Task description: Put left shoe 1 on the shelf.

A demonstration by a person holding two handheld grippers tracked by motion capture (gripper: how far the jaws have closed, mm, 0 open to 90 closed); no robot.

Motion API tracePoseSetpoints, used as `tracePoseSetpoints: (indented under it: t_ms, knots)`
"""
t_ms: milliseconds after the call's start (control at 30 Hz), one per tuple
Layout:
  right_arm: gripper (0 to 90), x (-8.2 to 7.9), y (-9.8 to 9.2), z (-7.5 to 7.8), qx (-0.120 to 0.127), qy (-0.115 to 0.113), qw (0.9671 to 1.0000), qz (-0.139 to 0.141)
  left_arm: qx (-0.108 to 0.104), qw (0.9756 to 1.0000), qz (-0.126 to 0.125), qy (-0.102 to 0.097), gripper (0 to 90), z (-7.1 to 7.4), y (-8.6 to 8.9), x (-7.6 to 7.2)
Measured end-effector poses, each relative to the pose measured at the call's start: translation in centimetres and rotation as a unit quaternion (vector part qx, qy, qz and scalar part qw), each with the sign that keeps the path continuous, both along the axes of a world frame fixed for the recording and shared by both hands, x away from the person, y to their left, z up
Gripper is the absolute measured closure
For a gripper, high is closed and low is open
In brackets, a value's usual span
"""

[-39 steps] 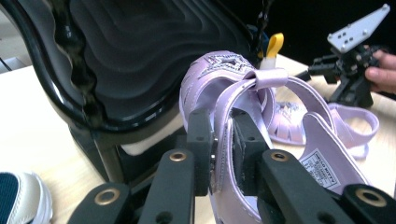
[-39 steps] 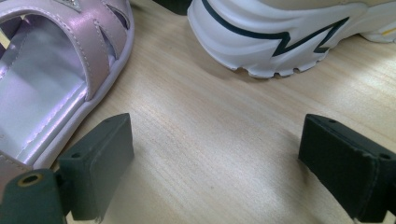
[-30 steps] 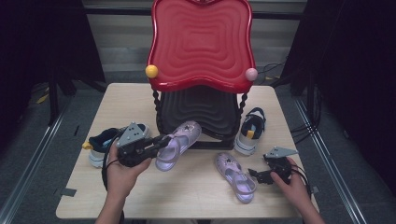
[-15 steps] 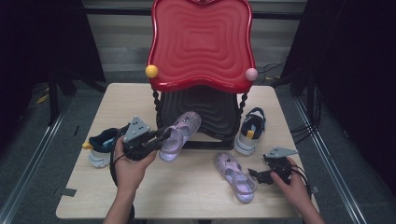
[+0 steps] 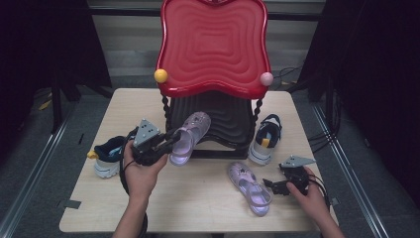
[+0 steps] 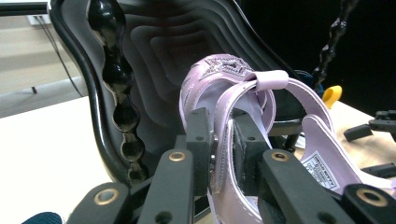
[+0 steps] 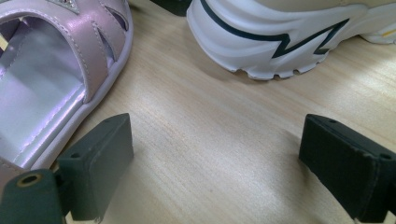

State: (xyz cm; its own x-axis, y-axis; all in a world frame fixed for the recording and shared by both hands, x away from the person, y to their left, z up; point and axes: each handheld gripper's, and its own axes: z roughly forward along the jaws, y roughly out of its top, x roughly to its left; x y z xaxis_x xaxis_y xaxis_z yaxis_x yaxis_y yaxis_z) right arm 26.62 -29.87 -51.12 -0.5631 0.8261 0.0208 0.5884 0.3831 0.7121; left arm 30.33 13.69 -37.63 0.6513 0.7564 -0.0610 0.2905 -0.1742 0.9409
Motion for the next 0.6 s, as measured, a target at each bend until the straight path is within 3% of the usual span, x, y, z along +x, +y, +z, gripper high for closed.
tracePoseSetpoints:
  t_ms: [300, 333, 467, 600]
  knots:
    - [9.2, 0.0, 0.0, 0.0, 0.0, 0.001, 1.0, 0.0, -0.007, 0.9995, 0.03, -0.01, 79.4, 0.4, -1.1, 0.6]
    - [9.2, 0.0, 0.0, 0.0, 0.0, 0.0, 1.0, 0.0, 0.002, 0.9993, 0.032, -0.016, 79.4, 0.4, -1.1, 0.7]
    - [9.2, 0.0, 0.0, 0.0, 0.0, 0.0, 1.0, 0.0, 0.003, 0.9989, 0.042, -0.019, 79.4, 0.4, -1.5, 0.9]
    - [9.2, 0.0, 0.0, 0.0, 0.0, 0.0, 1.0, 0.0, -0.005, 0.9984, 0.053, -0.019, 79.3, 0.3, -1.8, 1.3]
